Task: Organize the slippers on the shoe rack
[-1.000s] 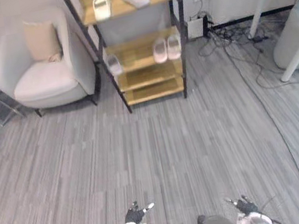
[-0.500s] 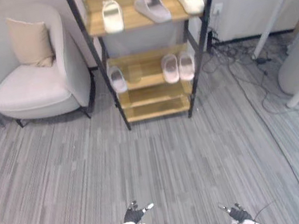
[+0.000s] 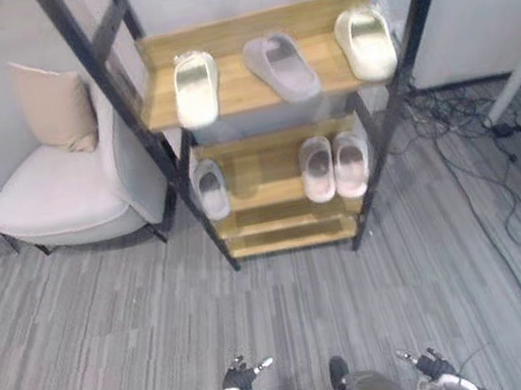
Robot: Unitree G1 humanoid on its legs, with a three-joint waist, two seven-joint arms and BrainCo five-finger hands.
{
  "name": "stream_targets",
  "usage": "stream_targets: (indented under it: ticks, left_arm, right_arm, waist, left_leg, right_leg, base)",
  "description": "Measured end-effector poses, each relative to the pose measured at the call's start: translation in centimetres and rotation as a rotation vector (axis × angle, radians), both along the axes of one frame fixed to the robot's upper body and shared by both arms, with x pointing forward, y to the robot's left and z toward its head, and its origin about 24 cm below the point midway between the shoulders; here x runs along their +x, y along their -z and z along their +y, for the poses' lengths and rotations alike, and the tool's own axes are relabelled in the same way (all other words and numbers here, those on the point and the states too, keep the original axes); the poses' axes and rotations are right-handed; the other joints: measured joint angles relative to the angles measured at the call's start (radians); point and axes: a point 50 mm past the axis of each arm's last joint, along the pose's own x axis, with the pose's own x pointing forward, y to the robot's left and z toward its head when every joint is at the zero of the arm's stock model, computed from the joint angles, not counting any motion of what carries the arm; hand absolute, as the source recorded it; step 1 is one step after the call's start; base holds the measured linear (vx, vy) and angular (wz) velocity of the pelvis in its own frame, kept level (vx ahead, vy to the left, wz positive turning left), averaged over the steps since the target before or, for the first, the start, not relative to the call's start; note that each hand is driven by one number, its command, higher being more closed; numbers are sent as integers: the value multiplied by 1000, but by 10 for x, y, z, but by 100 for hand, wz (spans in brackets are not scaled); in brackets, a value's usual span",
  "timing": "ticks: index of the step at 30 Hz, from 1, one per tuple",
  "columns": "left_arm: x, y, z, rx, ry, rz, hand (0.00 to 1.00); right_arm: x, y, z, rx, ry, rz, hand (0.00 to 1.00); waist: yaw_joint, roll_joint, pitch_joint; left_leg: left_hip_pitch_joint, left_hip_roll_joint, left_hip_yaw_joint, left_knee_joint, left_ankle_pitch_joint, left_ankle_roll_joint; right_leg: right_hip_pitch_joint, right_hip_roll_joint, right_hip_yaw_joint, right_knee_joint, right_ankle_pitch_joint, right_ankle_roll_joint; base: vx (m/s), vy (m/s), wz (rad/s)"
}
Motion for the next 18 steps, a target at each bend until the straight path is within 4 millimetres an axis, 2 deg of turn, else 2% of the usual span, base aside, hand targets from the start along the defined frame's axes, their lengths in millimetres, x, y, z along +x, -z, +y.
stream_targets:
  ticks: [1, 2, 3, 4, 5, 6, 7, 8, 9, 10, 11, 12, 13, 14, 15, 16, 18]
  left_arm:
    - [1, -1, -1, -4, -1, -6, 0]
    - [3, -2, -3, -6, 1, -16, 0]
    - [4, -2, -3, -7, 3, -20, 0]
    - [5, -3, -3, -6, 4, -26, 0]
    - [5, -3, -4, -6, 7, -27, 0]
    - [5, -3, -4, -5, 15, -27, 0]
    - [4, -2, -5, -3, 26, -22, 0]
    - [4, -2, -5, 1, 35, -21, 0]
    - [2, -1, 0, 15, 38, -12, 0]
    - [2, -1, 2, 22, 39, -7, 0]
    - [0, 1, 5, 32, 50, 9, 0]
    - [-1, 1, 5, 36, 63, 14, 0]
    - [-1, 1, 7, 43, 69, 14, 0]
    - [-3, 2, 9, 54, 89, 22, 0]
    - [-4, 3, 10, 61, 102, 29, 0]
    - [-5, 3, 11, 63, 106, 31, 0]
    - [-7, 3, 17, 81, 119, 38, 0]
  right_arm:
    - [2, -1, 2, 3, 1, -9, 0]
    - [3, -1, 4, 9, 3, -14, 0]
    - [3, -1, 4, 10, 4, -14, 0]
    - [8, -2, 6, 13, 1, -27, 0]
    - [7, -1, 6, 15, 4, -24, 0]
    - [5, -1, 3, 13, 16, -19, 0]
    - [2, -1, -2, 7, 46, -15, 0]
    - [1, -1, -4, 4, 51, -10, 0]
    - [-3, 1, -5, 9, 75, 12, 0]
    - [-2, 2, -3, 16, 80, 12, 0]
    - [-8, 4, -2, 21, 85, 31, 0]
    - [-9, 4, -2, 20, 82, 37, 0]
    - [-9, 4, -2, 20, 80, 38, 0]
    - [-9, 5, -1, 17, 66, 43, 0]
    - [-9, 5, 0, 10, 38, 51, 0]
    - [-8, 5, 2, 14, 31, 53, 0]
    - [-4, 5, 4, 17, 10, 53, 0]
  waist:
    - [0, 0, -1]
    - [3, -2, 0]
    - [5, -2, 0]
    - [9, 0, 0]
    - [11, 3, -3]
    - [13, 13, -9]
    - [23, 33, -17]
    - [30, 39, -19]
    - [45, 36, -21]
    - [46, 29, -24]
    - [37, -6, -41]
    - [37, -24, -43]
    - [37, -30, -39]
    - [37, -34, -39]
    - [38, -28, -36]
    - [38, -25, -34]
    - [33, 3, -30]
  left_leg:
    - [-41, 13, 23, 27, -52, 26]
    - [-95, 17, 64, -5, -109, 36]
    - [-101, 16, 74, -23, -120, 34]
    - [-125, -5, 107, -174, -147, 22]
    - [-126, -30, 105, -292, -149, 15]
    - [-115, -80, 81, -529, -125, -5]
    - [-113, -100, 40, -671, -82, -1]
    - [-114, -103, 25, -693, -62, 21]
    - [-97, -116, -5, -688, 3, 89]
    - [-90, -125, 0, -686, -1, 89]
    - [-68, -151, 20, -705, -28, 99]
    - [-39, -172, 42, -731, -39, 105]
    - [-21, -181, 49, -743, -39, 106]
    - [22, -199, 59, -777, -43, 113]
    - [69, -205, 61, -797, -54, 127]
    - [85, -205, 58, -802, -56, 129]
    - [129, -180, 22, -812, -69, 130]
  right_leg:
    - [14, -2, 3, -1, -15, -7]
    - [37, -7, 11, -6, -31, -6]
    - [38, -10, 13, -6, -35, -4]
    - [66, -14, 23, -14, -52, 12]
    - [80, -13, 27, -22, -61, 24]
    - [97, -6, 42, -40, -72, 39]
    - [107, 16, 59, -61, -75, 51]
    - [106, 25, 70, -57, -82, 61]
    - [108, 37, 110, -18, -119, 79]
    - [111, 30, 120, -7, -128, 88]
    - [112, -3, 129, 24, -162, 131]
    - [94, -28, 133, 86, -185, 175]
    - [84, -38, 131, 121, -192, 196]
    - [50, -59, 117, 228, -198, 238]
    - [16, -81, 78, 338, -200, 247]
    - [11, -89, 59, 367, -206, 234]
    - [-20, -112, -12, 392, -237, 177]
  base:
    - [213, -92, -8]
    - [173, -56, -9]
    - [202, -29, -18]
    - [155, 7, -14]
    - [258, 57, -23]
    - [305, 105, -36]
    - [326, 140, -50]
    - [333, 181, -82]
    - [282, 164, -64]
    - [360, 182, -54]
    - [364, 160, -24]
    - [363, 157, -27]
    - [409, 185, -30]
    - [384, 151, -15]
    - [381, 126, -7]
    - [308, 49, 5]
    - [283, -13, 18]
